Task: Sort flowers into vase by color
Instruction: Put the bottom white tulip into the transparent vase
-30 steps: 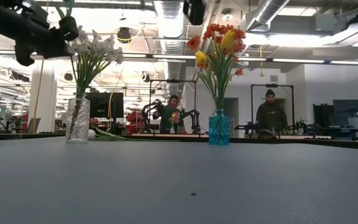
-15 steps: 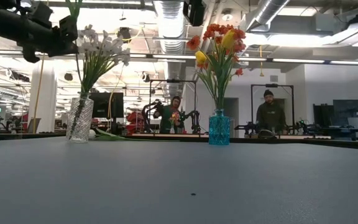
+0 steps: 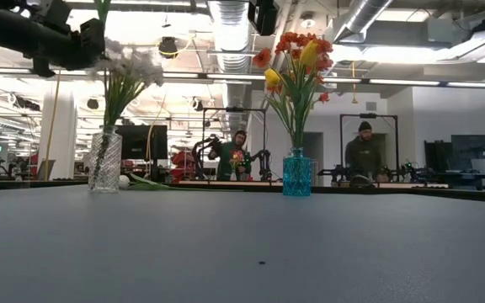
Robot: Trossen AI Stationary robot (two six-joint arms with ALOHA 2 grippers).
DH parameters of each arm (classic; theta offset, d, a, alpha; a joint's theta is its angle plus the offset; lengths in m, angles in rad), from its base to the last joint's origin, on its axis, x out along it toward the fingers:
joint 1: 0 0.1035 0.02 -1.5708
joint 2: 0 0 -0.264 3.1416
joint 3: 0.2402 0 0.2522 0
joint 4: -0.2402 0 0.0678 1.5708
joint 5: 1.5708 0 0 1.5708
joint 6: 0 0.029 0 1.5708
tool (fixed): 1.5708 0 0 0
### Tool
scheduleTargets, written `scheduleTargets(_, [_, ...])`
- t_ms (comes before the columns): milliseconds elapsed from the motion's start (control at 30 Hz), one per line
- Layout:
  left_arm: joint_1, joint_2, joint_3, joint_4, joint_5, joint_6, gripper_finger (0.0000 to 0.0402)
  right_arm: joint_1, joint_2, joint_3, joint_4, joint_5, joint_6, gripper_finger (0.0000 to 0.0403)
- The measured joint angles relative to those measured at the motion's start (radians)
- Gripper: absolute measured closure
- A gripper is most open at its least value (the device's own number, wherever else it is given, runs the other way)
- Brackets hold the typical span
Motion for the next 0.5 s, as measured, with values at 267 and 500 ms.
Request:
scheduleTargets(267, [0.0,0.0,0.0,-0.067,0.021,-0.013,0.0401,0.0,0.0,0.0,0.0,0.0,0.0,0.0169])
scheduleTargets(500, [0.0,0.0,0.0,-0.143,0.046,-0.006,0.0401,0.0,0.0,0.0,0.0,0.0,0.0,0.0169])
